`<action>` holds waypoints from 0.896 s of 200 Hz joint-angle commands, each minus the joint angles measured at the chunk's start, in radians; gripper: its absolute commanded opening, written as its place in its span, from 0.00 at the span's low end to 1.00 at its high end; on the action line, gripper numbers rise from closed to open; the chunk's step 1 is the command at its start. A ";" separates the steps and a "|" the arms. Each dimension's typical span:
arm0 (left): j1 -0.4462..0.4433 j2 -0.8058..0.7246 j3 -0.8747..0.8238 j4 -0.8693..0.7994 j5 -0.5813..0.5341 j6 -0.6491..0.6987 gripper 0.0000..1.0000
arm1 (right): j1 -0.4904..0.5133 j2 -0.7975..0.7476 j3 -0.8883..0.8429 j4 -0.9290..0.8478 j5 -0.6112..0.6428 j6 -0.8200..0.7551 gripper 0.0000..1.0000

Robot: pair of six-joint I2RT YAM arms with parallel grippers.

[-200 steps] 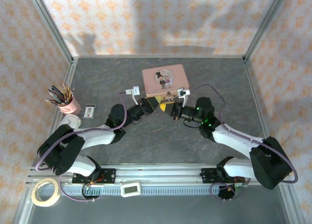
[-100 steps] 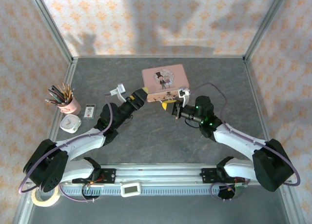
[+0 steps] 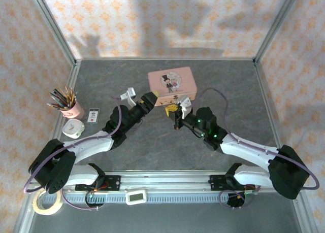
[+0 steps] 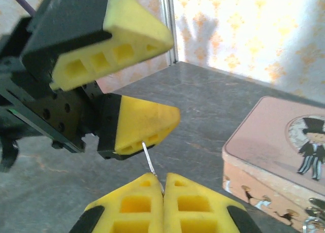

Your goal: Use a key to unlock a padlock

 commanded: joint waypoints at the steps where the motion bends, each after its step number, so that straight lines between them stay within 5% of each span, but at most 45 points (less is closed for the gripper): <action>1: -0.021 -0.002 0.032 -0.018 -0.007 -0.052 0.77 | 0.028 -0.013 -0.011 0.065 0.137 -0.130 0.00; 54: -0.054 0.041 0.056 -0.025 -0.002 -0.132 0.62 | 0.134 0.066 0.008 0.122 0.384 -0.394 0.00; 107: -0.062 0.077 0.078 -0.004 0.018 -0.169 0.50 | 0.241 0.240 0.001 0.382 0.728 -0.738 0.00; 179: -0.062 0.059 0.063 -0.044 -0.011 -0.163 0.52 | 0.261 0.289 -0.017 0.524 0.795 -0.816 0.00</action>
